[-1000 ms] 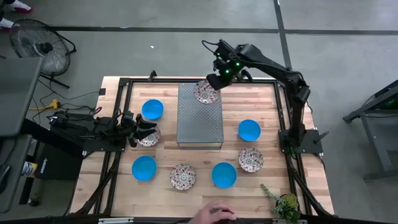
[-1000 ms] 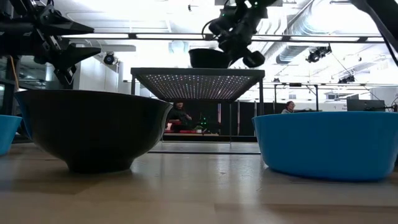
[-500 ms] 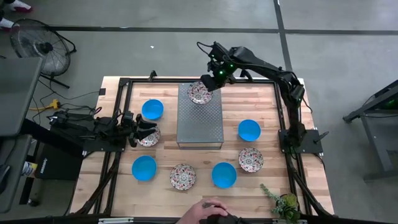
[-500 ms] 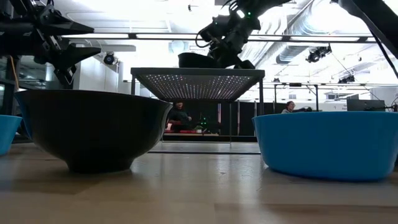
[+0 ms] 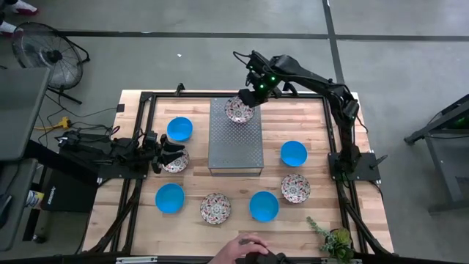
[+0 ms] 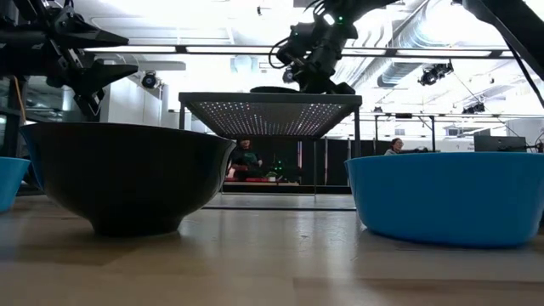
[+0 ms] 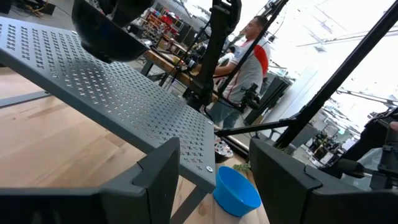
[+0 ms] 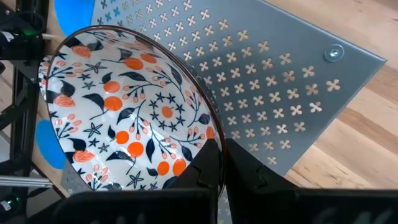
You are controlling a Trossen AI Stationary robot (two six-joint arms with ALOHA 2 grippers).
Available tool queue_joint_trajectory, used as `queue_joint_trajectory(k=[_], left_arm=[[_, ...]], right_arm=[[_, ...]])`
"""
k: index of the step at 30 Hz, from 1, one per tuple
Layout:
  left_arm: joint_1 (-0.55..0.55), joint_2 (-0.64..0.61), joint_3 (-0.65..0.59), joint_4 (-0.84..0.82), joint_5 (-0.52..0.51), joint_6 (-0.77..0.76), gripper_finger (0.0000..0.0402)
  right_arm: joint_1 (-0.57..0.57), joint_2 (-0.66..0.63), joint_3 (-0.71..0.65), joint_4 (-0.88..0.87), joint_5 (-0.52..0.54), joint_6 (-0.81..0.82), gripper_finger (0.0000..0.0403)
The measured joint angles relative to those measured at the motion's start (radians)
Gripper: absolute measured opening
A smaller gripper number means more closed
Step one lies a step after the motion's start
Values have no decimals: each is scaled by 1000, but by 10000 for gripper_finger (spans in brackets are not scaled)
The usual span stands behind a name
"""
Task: Pick & Place Mini bowls
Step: Put the white patterned bowl on the shelf
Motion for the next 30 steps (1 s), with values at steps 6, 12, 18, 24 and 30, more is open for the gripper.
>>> queue_joint_trajectory(k=[6, 12, 18, 24, 30], left_arm=[[0, 0, 0, 0, 0, 0, 190], [0, 0, 0, 0, 0, 0, 190], [0, 0, 0, 0, 0, 0, 190], [0, 0, 0, 0, 0, 0, 190], [0, 0, 0, 0, 0, 0, 190]], right_arm=[[0, 0, -4, -3, 5, -1, 0], [0, 0, -4, 0, 6, -10, 0], [0, 16, -4, -1, 7, -17, 1], [3, 23, -4, 7, 3, -19, 1], [2, 23, -4, 7, 18, -20, 7]])
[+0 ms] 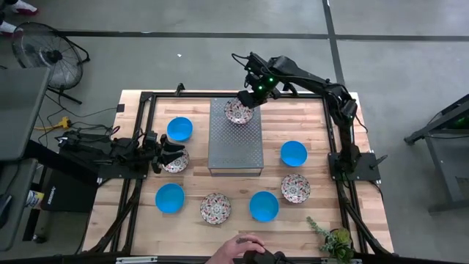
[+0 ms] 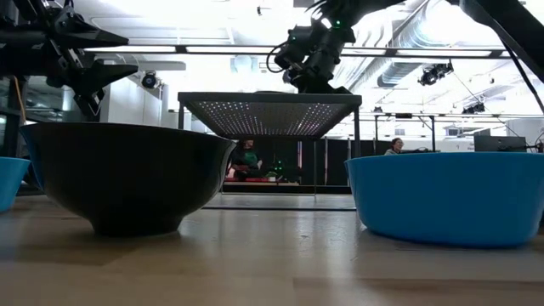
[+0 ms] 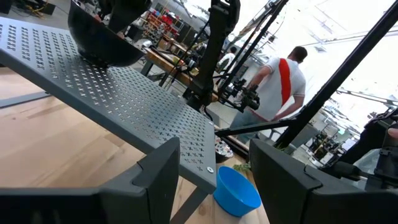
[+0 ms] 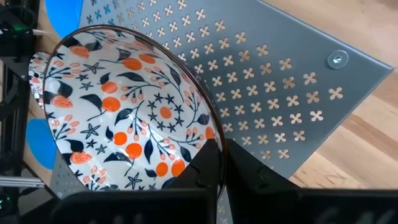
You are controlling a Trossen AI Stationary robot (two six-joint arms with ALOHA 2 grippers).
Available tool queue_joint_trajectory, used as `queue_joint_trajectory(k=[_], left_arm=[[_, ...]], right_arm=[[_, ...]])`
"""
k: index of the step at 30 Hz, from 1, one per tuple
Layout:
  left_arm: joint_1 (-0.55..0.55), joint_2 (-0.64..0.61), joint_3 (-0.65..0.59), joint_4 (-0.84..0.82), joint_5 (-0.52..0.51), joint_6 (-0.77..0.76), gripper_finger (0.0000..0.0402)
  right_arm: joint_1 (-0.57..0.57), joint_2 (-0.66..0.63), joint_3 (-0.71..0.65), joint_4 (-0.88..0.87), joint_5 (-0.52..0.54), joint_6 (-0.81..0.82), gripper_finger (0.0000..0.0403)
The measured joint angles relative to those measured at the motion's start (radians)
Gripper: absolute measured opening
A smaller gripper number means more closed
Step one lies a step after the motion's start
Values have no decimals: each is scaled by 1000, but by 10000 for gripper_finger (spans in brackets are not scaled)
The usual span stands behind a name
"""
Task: Pick & Place Mini bowls
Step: Put the white patterned bowl on the shelf
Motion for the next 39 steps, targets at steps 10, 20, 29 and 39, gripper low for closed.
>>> queue_joint_trajectory(k=[10, 20, 29, 39], left_arm=[[0, 0, 0, 0, 0, 0, 190], [0, 0, 0, 0, 0, 0, 190], [0, 0, 0, 0, 0, 0, 190], [0, 0, 0, 0, 0, 0, 190]], right_arm=[[0, 1, 0, 1, 7, -7, 44], [0, 2, 0, 2, 7, -7, 69], [0, 2, 0, 45, 8, 0, 82], [6, 1, 0, 52, 27, -6, 117]])
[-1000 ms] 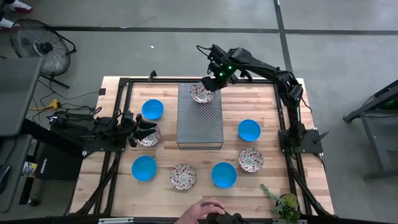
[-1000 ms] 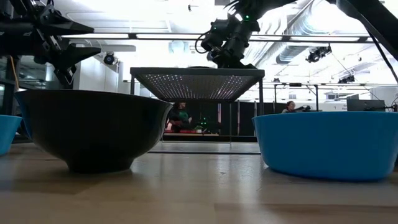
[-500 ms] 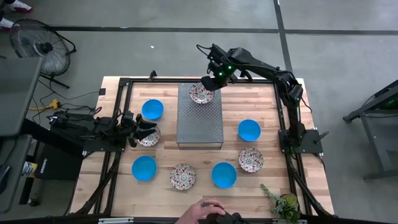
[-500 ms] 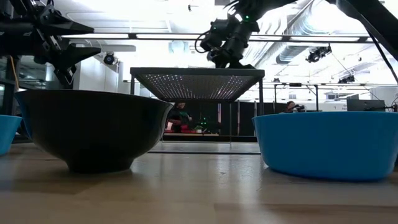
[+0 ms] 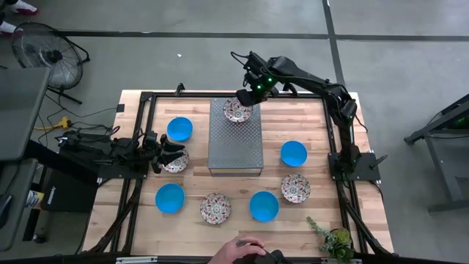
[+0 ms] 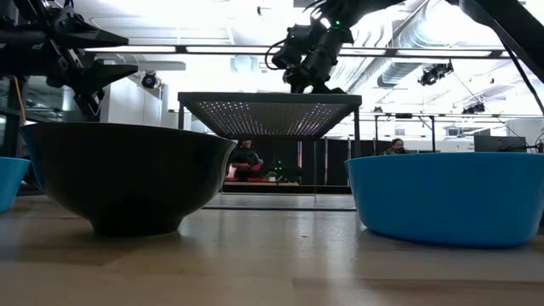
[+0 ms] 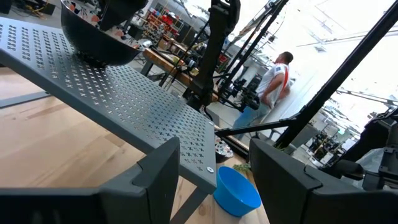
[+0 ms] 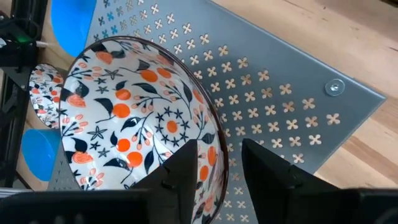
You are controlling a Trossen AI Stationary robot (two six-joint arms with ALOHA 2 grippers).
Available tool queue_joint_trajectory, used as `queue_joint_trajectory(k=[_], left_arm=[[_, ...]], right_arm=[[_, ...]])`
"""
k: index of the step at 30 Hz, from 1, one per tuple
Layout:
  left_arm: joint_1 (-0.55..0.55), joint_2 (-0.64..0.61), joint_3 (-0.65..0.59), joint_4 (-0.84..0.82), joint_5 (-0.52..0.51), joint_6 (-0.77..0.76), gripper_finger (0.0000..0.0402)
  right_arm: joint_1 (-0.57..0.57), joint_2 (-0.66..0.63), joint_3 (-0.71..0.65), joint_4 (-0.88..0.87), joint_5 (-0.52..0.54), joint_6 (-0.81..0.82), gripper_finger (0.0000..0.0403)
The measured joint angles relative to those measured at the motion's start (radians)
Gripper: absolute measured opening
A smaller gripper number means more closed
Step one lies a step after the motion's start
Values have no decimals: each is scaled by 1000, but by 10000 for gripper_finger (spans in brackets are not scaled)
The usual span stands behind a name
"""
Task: Pick & Place Mini bowls
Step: Put the white patterned bowl on the shelf, then put the blue bowl on the shelf
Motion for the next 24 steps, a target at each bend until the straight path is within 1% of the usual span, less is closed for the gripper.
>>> queue_joint_trajectory(k=[7, 14, 17, 24], left_arm=[[0, 0, 0, 0, 0, 0, 190], [0, 0, 0, 0, 0, 0, 190], [0, 0, 0, 0, 0, 0, 190], [0, 0, 0, 0, 0, 0, 190]], right_arm=[[5, -2, 43, -3, 2, -17, 129], [6, -2, 118, -87, 17, -41, 129], [15, -3, 161, -153, 71, -63, 129], [53, -4, 254, -390, 264, -122, 129]])
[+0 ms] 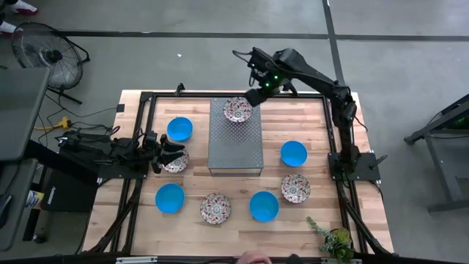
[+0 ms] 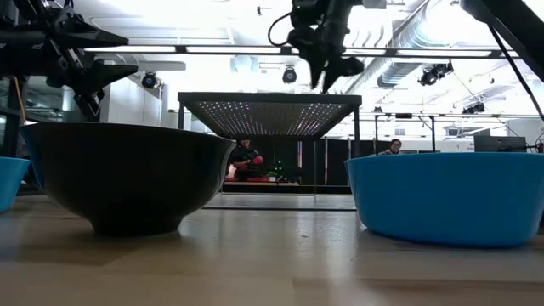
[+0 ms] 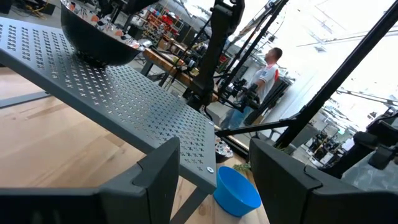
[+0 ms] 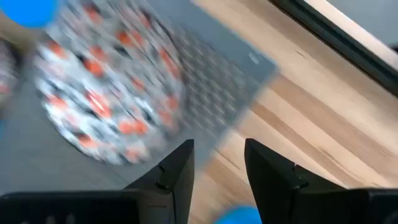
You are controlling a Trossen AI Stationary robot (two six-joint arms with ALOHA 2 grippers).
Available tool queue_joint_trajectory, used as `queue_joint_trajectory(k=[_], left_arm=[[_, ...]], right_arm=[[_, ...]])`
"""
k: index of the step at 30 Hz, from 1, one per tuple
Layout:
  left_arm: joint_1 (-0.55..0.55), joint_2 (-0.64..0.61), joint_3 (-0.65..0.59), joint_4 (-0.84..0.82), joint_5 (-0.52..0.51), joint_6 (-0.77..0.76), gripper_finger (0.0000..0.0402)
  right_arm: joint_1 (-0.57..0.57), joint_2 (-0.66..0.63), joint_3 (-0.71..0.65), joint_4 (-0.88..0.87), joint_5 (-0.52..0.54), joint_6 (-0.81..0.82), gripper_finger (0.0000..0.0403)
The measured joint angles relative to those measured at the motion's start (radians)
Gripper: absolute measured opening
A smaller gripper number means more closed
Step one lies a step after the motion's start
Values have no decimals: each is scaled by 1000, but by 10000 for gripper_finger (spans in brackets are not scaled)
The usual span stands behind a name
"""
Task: Pick & Place Mini bowls
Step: Put the blue bowl on the shelf
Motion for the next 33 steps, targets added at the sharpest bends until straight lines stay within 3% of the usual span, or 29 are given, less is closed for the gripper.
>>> queue_joint_trajectory(k=[3, 9, 17, 24, 33], left_arm=[[0, 0, 0, 0, 0, 0, 190], [0, 0, 0, -1, 0, 0, 190], [0, 0, 0, -24, 0, 0, 190], [0, 0, 0, -24, 0, 0, 190], [0, 0, 0, -25, 0, 0, 190]], right_arm=[[26, -11, -4, -30, 60, -7, 129], [73, -99, -120, -33, 37, -6, 129], [104, -301, -443, -4, 57, 84, 129], [136, -508, -773, 121, 46, 237, 129], [178, -685, -1087, 204, 62, 364, 129]])
